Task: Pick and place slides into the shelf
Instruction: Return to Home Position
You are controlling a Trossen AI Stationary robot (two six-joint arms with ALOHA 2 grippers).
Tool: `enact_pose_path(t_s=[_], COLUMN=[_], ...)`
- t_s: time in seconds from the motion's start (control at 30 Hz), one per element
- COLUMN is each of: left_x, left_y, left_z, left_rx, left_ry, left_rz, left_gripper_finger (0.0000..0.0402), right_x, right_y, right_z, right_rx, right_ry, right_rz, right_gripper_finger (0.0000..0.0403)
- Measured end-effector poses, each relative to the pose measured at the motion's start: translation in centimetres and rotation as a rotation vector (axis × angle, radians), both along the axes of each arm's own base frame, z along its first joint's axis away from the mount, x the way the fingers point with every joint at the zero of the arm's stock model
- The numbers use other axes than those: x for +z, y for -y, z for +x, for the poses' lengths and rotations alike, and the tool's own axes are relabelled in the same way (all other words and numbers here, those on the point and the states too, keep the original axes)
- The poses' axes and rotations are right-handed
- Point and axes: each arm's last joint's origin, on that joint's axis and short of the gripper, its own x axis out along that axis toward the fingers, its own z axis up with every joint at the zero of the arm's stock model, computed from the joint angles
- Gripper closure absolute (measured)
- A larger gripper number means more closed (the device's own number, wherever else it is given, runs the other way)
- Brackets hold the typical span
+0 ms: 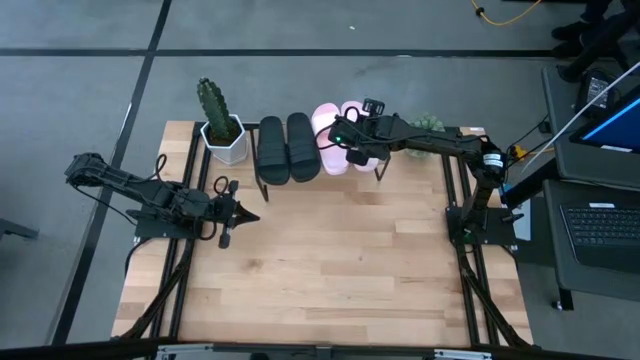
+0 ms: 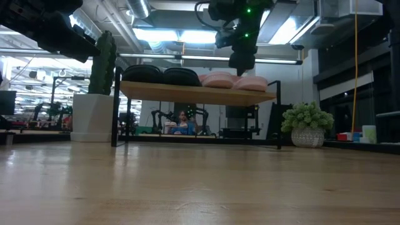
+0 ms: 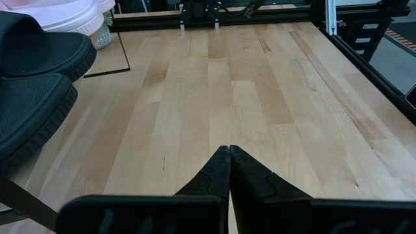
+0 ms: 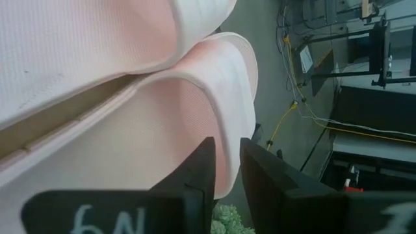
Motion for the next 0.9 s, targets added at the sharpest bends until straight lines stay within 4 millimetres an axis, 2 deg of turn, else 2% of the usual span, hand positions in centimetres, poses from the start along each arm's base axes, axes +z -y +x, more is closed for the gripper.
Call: enact_pose_path(t_s=[0.5, 0.67, 0.9], left_x=[0.0, 0.0, 0.0], left_y=[0.0, 0.0, 0.0], left_z=[0.0, 0.0, 0.0], left_rx=[-0.001, -0.001, -0.001], left_ry=[0.000, 0.001, 0.001], left_rz=[0.003, 0.003, 0.003], left_gripper_finger=[0.0401, 0.0401, 0.0401], right_x=[0.2, 2.0, 5.8], right_y=[-2.3, -3.4, -5.9], right_z=[0.7, 0.8, -0.1], right_rx=[0.062, 0.083, 0.040], right_ry=[-0.005, 0.020, 0.101], right_rz=[0.001, -0.003, 0.023], right_gripper_finger=[0.0329, 0.0329, 0.0339])
